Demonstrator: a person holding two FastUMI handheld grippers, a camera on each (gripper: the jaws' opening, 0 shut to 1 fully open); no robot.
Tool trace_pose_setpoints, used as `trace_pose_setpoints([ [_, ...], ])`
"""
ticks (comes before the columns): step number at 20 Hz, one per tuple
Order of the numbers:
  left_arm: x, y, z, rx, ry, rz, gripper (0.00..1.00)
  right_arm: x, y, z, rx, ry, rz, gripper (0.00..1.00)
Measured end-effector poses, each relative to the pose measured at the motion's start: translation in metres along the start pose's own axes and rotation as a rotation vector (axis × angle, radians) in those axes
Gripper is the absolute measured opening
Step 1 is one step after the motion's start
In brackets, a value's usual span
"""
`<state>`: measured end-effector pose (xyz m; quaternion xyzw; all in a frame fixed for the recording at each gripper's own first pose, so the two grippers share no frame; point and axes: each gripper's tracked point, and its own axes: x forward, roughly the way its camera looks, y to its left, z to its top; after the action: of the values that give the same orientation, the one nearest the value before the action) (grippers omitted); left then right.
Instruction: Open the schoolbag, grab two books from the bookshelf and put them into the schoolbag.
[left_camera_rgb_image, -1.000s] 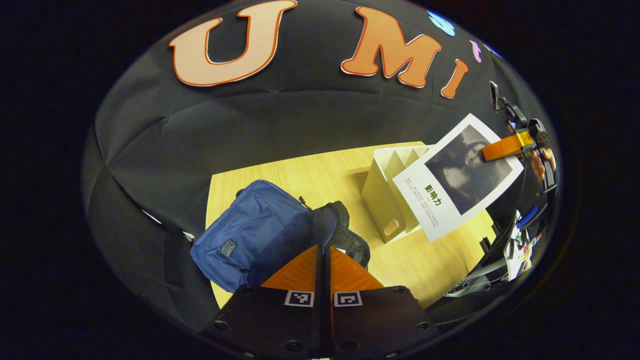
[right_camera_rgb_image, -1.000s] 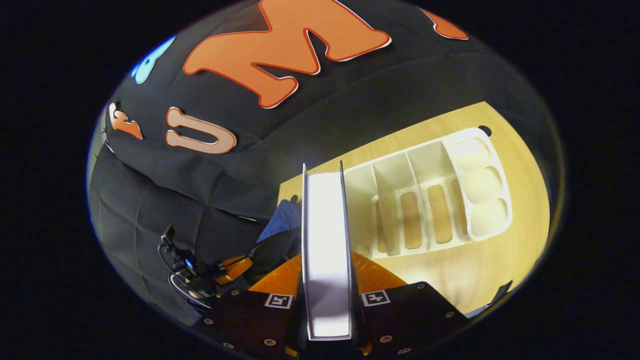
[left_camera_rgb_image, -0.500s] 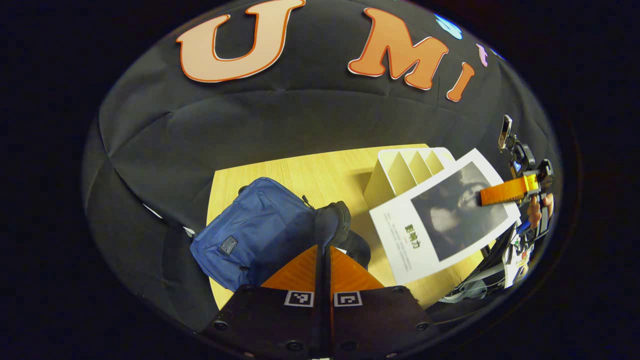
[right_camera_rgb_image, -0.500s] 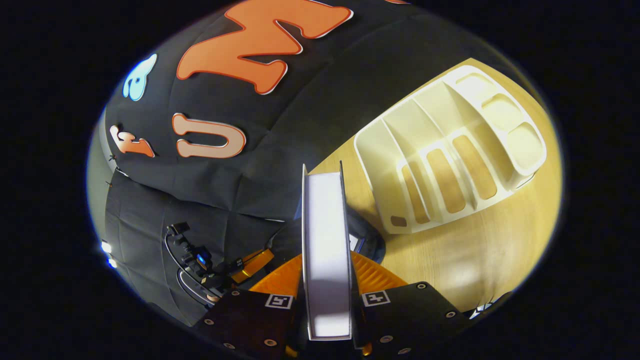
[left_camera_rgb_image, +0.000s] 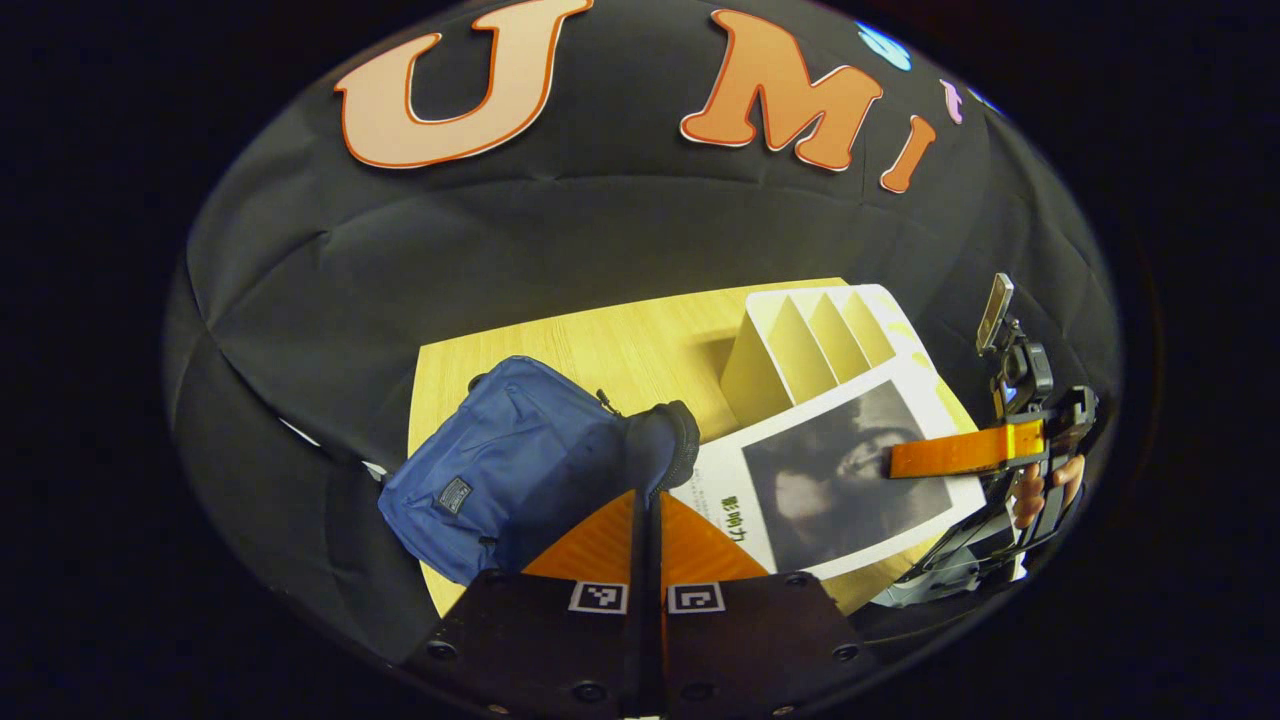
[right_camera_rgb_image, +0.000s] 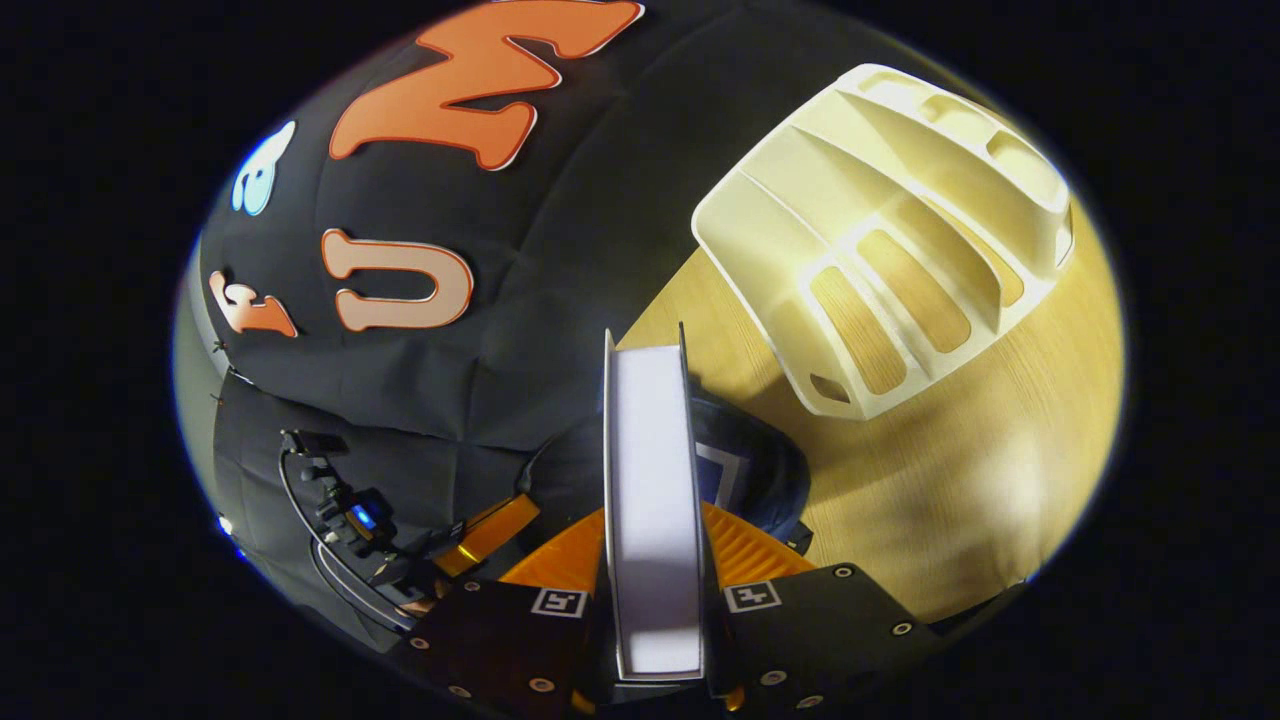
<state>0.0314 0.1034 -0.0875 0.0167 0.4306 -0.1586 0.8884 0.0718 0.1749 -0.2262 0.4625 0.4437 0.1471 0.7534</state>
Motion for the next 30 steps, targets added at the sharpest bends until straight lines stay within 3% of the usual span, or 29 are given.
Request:
trace_pose_setpoints([
  [9,-0.008,0.005,0.004,0.076,0.008,0.004,0.01,0.084,0.009,-0.039,0.044,-0.022,-0.064,0.35],
  [14,-0.009,0.0,0.005,0.113,0.015,-0.013,0.01,0.116,0.011,-0.044,0.097,-0.098,-0.079,0.35],
  [20,-0.011,-0.014,0.009,0.195,0.012,-0.043,0.01,0.151,0.016,-0.056,0.104,-0.141,-0.059,0.35],
  [30,-0.015,-0.03,0.006,0.26,0.011,-0.105,0.0,0.203,0.02,-0.091,0.096,-0.09,-0.029,0.37],
])
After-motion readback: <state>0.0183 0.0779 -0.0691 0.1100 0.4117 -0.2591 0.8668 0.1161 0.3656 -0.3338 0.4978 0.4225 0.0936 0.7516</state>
